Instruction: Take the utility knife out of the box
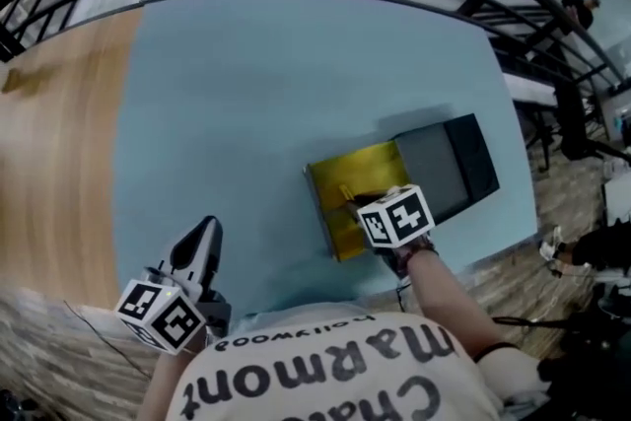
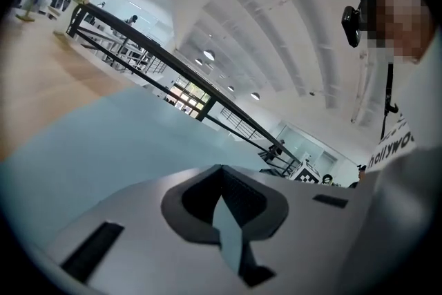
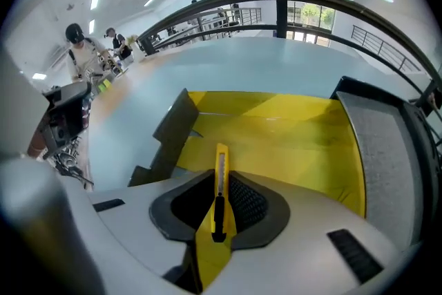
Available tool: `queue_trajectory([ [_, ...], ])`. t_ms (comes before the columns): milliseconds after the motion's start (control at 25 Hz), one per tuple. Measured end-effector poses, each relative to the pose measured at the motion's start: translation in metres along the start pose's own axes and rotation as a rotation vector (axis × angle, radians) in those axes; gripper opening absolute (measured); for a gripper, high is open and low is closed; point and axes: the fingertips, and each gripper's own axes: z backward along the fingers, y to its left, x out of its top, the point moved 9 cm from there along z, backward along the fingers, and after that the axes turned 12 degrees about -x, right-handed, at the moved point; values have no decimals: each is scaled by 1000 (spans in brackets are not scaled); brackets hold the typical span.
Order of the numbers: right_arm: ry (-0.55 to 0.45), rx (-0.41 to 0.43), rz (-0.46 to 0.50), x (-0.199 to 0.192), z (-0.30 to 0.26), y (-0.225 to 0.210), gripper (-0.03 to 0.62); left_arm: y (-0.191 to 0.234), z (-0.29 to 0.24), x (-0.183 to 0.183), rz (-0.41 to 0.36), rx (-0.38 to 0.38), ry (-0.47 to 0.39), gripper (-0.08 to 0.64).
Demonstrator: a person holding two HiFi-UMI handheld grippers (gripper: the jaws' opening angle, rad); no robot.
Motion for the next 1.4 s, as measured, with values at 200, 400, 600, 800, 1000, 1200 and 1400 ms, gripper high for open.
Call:
queue_trajectory([
  [200,-46,12,-29,3,27,-7,83,-41,21,8,-29,44,-31,2],
  [400,-202,81,-86,5,57,-11,83,-77,36,1,-72,77,-59,2],
  [600,-356,144,-141,-13,88,-25,81,-113,36,-20,-85,84,-73,2],
  [800,-435,192,-218,-43,119,-48,81,-150,27,-36,-119,65,-73,2],
  [1000,-490,191,-245,-76,145,-78,81,-181,11,-53,-153,31,-76,2],
  [1200,-532,161,-293,-110,166,-106,81,-209,0,-67,-183,-3,-69,2],
  [1400,-572,160,-319,-136,187,-123,81,-238,-7,-79,-215,-28,-56,2],
])
